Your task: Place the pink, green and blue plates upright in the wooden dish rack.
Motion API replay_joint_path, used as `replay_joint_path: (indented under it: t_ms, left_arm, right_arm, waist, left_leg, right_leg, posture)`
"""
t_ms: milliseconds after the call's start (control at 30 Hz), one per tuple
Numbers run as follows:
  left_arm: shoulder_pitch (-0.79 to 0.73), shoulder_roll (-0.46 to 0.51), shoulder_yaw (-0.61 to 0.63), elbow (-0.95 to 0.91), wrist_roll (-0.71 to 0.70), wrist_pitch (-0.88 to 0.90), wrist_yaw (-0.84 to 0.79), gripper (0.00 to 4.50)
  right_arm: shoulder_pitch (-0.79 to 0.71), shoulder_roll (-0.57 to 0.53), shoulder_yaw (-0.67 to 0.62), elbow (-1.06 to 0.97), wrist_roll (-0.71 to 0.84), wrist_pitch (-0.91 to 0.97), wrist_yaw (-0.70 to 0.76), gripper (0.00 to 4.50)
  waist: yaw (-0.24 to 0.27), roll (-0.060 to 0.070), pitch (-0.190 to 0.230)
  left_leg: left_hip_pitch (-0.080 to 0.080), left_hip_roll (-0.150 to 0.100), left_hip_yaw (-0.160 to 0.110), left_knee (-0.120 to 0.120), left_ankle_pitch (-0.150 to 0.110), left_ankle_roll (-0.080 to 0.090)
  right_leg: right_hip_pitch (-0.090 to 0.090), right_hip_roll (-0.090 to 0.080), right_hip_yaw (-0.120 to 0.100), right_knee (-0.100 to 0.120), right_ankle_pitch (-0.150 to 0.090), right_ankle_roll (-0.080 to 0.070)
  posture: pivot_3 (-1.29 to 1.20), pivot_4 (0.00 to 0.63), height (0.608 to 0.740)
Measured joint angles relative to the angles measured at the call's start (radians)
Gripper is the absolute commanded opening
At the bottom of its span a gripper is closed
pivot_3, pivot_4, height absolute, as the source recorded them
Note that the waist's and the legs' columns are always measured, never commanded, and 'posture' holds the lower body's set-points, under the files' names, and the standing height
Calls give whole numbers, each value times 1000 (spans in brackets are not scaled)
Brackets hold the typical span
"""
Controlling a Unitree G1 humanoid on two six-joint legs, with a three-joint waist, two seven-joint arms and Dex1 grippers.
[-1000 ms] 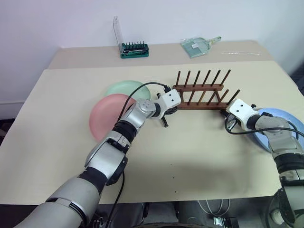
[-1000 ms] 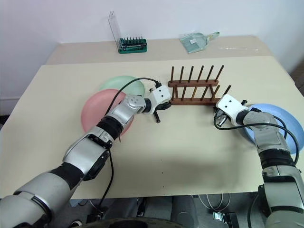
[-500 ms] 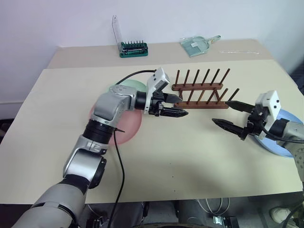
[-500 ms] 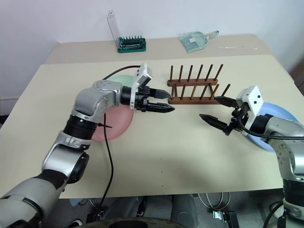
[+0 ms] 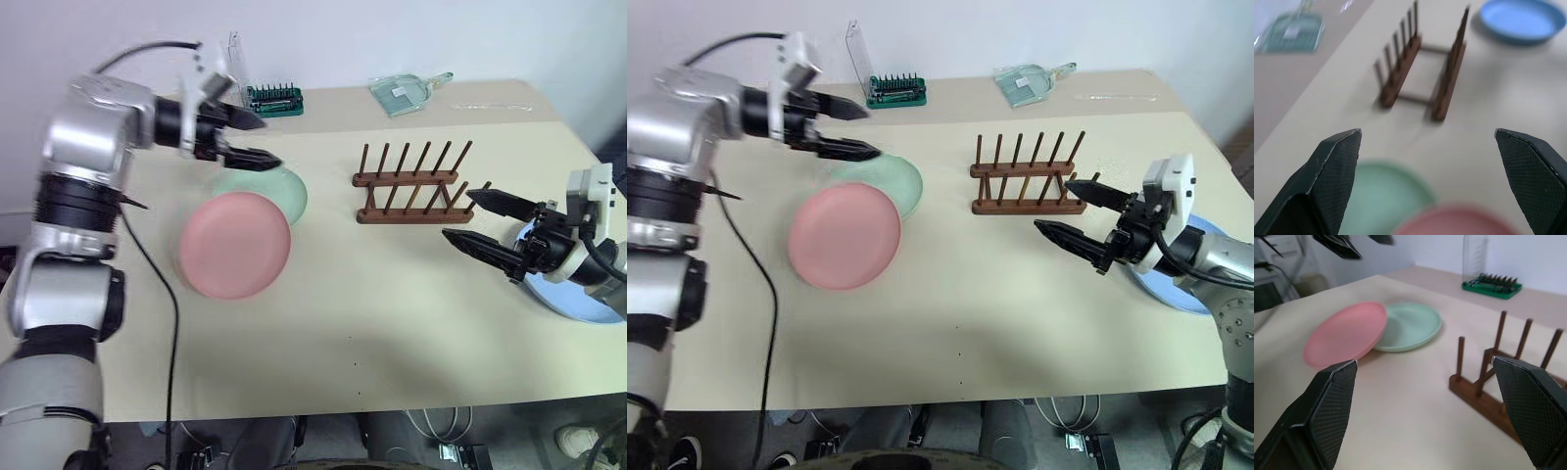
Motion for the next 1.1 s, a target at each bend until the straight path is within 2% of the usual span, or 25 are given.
replay_joint_path:
  t_ms: [100, 233, 300, 400, 600, 833, 1000, 1100]
  left_arm:
    - [-33, 62, -9, 155, 76, 13, 33, 4472]
    - [-93, 74, 39, 302, 87, 273, 144, 4472]
    - [-99, 130, 44, 349, 101, 387, 181, 4472]
    - [-79, 156, 32, 370, 119, 502, 175, 4472]
    - [-29, 150, -152, 331, 130, 751, 44, 4472]
    - [-29, 111, -349, 295, 130, 840, -56, 4472]
    - [-25, 95, -399, 336, 142, 808, -78, 4472]
    - [-23, 48, -395, 412, 157, 751, -49, 4472]
  right_arm:
    - [-13, 15, 35, 4, -7, -7, -5, 4500]
    - [-41, 32, 77, 9, -16, -26, -4, 4500]
    - [-66, 53, 105, 15, -18, -41, 2, 4500]
    - [-84, 69, 141, 38, -27, -49, 6, 4500]
    - [-120, 93, 206, 83, -65, -79, 31, 4500]
    - [-141, 102, 225, 100, -80, -86, 42, 4500]
    - [-125, 102, 220, 92, -81, -86, 38, 4500]
    - [-78, 100, 212, 73, -81, -87, 26, 4500]
  waist:
    - [0, 0, 0]
    - [6, -5, 2]
    - [-9, -5, 3]
    - [-21, -5, 2]
    - [-21, -5, 2]
    - [-25, -5, 2]
    - [-31, -5, 2]
    - [-26, -5, 2]
  left_leg:
    - [0, 0, -1, 0, 0, 0]
    - [-2, 0, -2, 2, 0, 0]
    - [-1, 0, -2, 1, 0, 0]
    - [-1, 0, -2, 1, 0, 0]
    - [-2, 0, -2, 2, 0, -1]
    - [-2, 0, -2, 1, 0, -1]
    - [-4, 1, -1, 1, 0, -1]
    - [-4, 1, -1, 2, 0, -2]
  right_leg:
    - [0, 0, 0, 0, 0, 0]
    - [0, 2, 0, 0, 1, 1]
    - [0, 2, 0, 1, 1, 1]
    - [-1, 2, 0, 2, 1, 1]
    - [-2, 2, 0, 6, 1, 1]
    - [-4, 2, 0, 8, 0, 1]
    - [-7, 2, 0, 11, 0, 0]
    - [-7, 2, 0, 12, 0, 0]
  posture:
    - [0, 150, 740]
    - [0, 150, 740]
    - [0, 150, 740]
    - [0, 150, 740]
    - [0, 150, 740]
    - [0, 150, 740]
    - [0, 150, 740]
    - [0, 150, 740]
